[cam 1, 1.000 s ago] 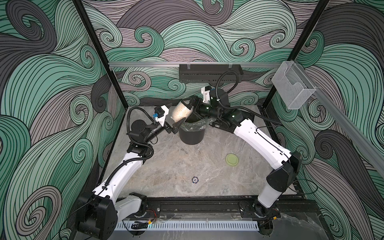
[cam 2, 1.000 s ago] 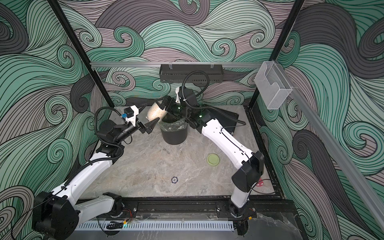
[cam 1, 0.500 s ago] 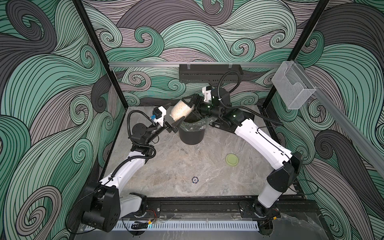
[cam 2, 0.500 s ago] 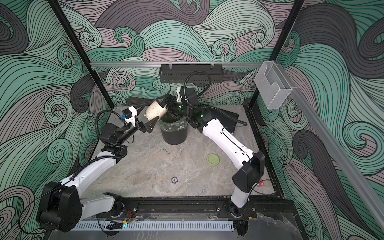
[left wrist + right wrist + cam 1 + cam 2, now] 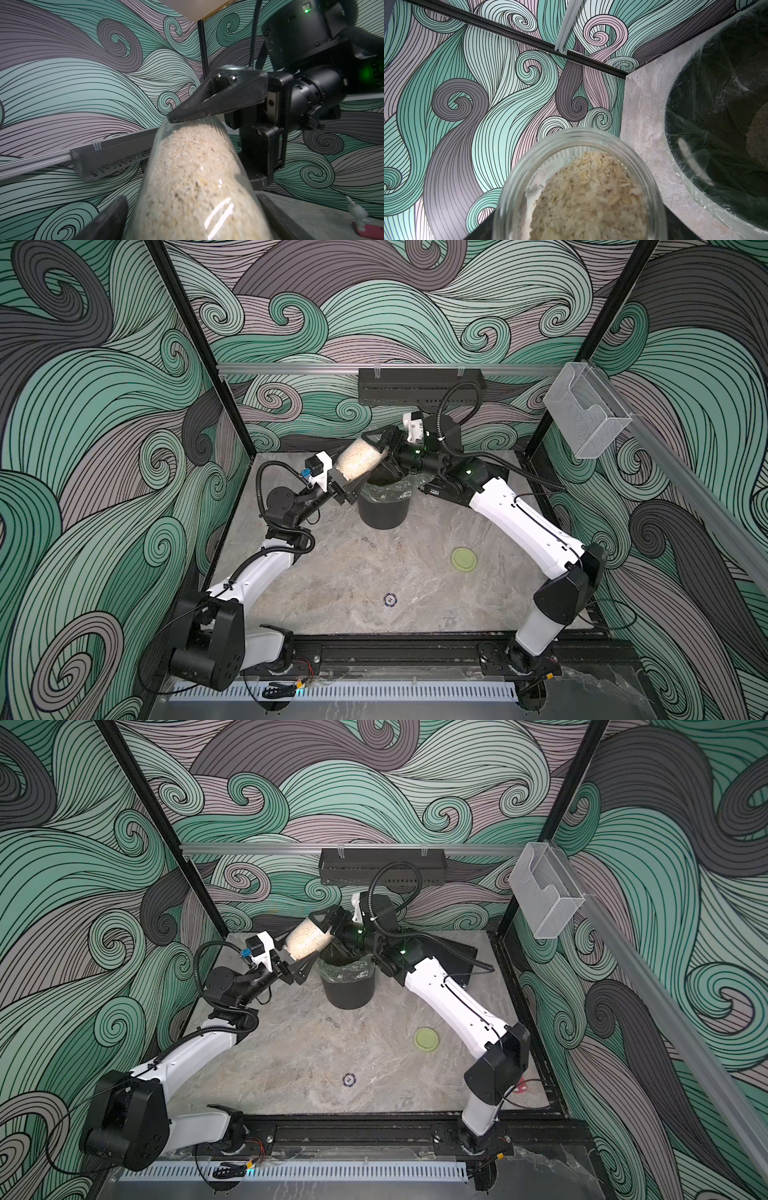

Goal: Empty expired oatmeal from jars
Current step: Pour the expired oatmeal into the trash bin.

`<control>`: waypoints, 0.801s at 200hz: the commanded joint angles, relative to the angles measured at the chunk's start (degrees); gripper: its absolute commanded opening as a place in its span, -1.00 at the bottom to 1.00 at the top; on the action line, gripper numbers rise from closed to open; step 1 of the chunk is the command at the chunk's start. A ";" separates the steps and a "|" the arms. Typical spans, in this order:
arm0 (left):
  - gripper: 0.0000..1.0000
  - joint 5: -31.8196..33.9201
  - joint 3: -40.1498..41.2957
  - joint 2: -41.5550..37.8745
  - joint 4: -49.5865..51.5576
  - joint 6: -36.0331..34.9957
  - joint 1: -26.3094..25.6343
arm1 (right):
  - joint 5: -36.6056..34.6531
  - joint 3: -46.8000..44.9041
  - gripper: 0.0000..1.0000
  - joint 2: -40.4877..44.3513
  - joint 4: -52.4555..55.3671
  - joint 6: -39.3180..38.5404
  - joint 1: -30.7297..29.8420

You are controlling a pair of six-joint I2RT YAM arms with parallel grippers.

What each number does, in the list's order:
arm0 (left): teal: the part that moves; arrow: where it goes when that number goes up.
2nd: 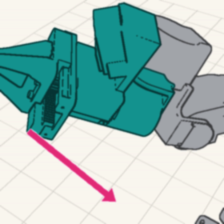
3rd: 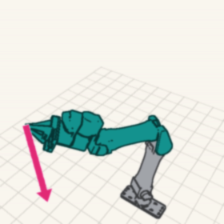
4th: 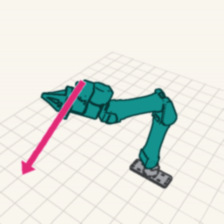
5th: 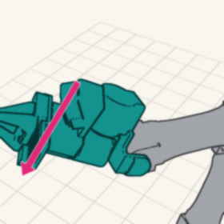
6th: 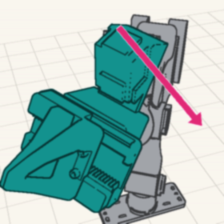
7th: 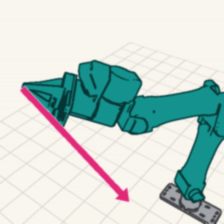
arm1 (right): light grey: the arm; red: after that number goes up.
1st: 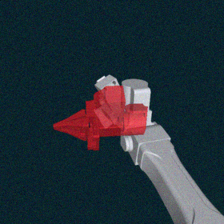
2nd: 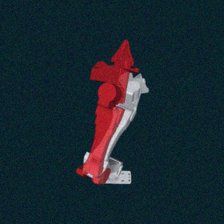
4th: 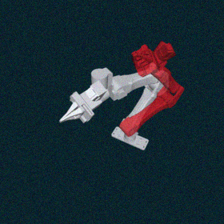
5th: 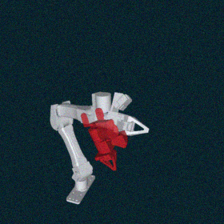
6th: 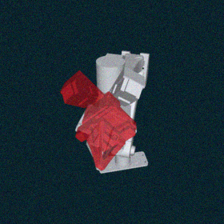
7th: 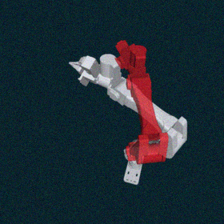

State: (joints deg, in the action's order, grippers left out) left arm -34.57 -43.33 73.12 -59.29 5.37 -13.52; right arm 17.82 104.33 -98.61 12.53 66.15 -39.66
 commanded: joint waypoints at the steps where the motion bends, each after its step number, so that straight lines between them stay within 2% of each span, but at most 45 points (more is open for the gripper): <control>1: 0.77 -1.70 -1.37 0.08 -2.88 1.48 0.51 | 1.57 2.46 -0.67 0.71 -10.38 2.61 -0.16; 56: 0.61 -1.04 -1.43 -0.17 -3.50 1.92 0.51 | 2.13 3.21 -0.69 -0.53 -9.89 2.72 -0.29; 80: 0.43 -0.85 -1.91 -0.69 -2.48 1.43 0.51 | 2.05 1.00 -0.69 -0.27 -11.67 3.79 -0.41; 97: 0.15 -0.64 -2.15 -0.79 -2.08 1.11 0.51 | 2.31 0.64 -0.66 -0.44 -11.77 3.82 -0.43; 109: 0.03 -0.30 -2.28 -0.89 -1.88 0.80 0.51 | 2.38 0.14 -0.58 -0.39 -11.53 3.81 -0.51; 139: -0.37 2.12 -2.56 -1.66 -0.03 -0.62 0.61 | 2.09 -1.37 -0.08 0.00 -10.19 3.28 -0.44; 160: -0.55 2.69 -3.09 -1.58 0.21 -0.09 1.19 | 1.86 -2.90 0.10 0.41 -10.21 3.38 -0.49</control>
State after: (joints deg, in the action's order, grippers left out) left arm -34.24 -43.33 73.28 -57.43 5.39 -13.10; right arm 18.94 102.50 -100.01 7.40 69.21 -39.68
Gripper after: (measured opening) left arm 0.809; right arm 0.812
